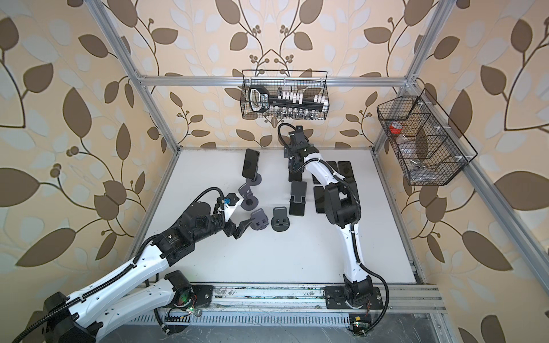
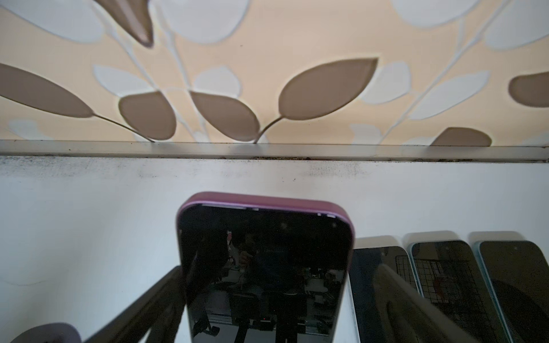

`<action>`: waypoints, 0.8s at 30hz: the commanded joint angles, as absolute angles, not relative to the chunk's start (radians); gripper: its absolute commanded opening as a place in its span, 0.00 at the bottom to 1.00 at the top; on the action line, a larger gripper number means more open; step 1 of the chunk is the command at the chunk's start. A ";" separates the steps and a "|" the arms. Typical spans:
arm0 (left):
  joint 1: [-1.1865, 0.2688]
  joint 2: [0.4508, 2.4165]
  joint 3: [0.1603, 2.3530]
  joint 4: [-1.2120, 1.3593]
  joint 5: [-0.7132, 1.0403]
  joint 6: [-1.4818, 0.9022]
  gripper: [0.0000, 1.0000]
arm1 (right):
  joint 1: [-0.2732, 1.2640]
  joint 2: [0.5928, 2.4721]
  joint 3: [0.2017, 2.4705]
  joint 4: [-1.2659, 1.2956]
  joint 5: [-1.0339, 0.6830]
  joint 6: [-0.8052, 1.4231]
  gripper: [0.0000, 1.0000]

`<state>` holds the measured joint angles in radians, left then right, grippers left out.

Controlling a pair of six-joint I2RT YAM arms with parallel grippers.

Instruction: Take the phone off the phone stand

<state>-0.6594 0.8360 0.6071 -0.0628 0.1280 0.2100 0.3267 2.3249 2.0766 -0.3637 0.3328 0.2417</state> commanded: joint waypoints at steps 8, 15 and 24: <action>-0.651 0.823 0.601 -0.038 0.121 0.237 0.99 | 0.333 2.384 2.140 -0.384 0.349 0.232 0.98; -0.651 0.819 0.602 -0.041 0.120 0.245 0.99 | 0.333 2.411 2.172 -0.384 0.359 0.229 0.97; -0.650 0.810 0.602 -0.044 0.122 0.253 0.99 | 0.333 2.419 2.166 -0.367 0.379 0.228 0.96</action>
